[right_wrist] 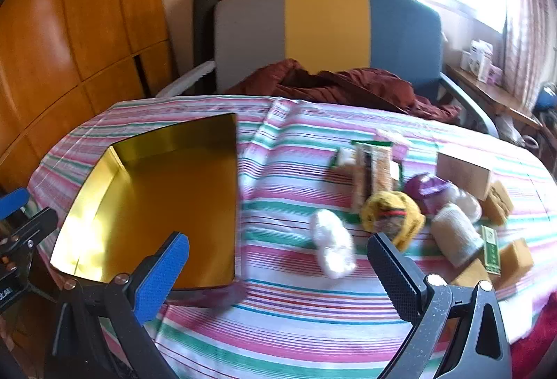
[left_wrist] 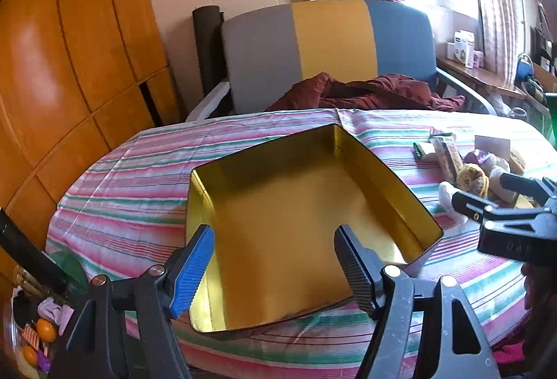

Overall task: Organize objects
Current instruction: 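Grasp the white plastic-wrapped bundle with the left tool while the right tool grasps the white foam block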

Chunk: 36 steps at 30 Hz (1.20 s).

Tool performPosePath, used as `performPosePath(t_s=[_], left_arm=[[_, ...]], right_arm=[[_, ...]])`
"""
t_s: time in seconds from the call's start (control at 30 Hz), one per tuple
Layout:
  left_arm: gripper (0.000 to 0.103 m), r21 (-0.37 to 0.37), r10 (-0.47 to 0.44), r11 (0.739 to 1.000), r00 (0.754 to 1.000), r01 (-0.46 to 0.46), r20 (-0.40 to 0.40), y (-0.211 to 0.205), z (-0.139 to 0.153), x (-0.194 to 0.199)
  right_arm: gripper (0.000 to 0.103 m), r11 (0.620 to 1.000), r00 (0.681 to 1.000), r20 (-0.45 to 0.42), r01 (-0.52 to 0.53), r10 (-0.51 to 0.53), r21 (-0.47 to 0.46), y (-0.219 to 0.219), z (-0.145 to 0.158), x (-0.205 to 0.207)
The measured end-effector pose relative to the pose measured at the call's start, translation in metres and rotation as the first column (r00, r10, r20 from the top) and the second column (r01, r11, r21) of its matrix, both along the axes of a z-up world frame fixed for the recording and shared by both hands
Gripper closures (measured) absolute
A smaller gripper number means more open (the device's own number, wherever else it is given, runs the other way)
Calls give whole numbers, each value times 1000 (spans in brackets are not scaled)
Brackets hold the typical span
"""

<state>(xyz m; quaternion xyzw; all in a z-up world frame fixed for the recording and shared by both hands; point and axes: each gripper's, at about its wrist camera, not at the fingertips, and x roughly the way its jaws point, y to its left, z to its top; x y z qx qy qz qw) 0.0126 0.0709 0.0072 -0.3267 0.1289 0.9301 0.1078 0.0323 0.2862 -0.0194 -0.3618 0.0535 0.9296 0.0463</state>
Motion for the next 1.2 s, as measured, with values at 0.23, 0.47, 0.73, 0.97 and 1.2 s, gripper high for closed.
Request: performPosePath(t_s=[0.23,0.47,0.73,0.97,1.2], left_arm=[[31,24,-89,996,996,88,32,17,0,-3],[29,91,-232,971,967,223,107,56,4,-14],[29,112,-472,881,862,459,186,136,2,-24],[30,-10,-572,803,774,596,274,214,-36,-33],[31,-55,-545,797,755,602,365,246,-72,-53]], right_arm=[[0,997,997,2,73,-73,3,32,3,10],[0,979,979,22,202,-202,18,85,7,33],[0,927,926,58,374,-374,2,158,13,77],[0,892,888,114,451,-445,-26,208,17,118],[0,935,892,304,355,-334,-14,222,1,135]])
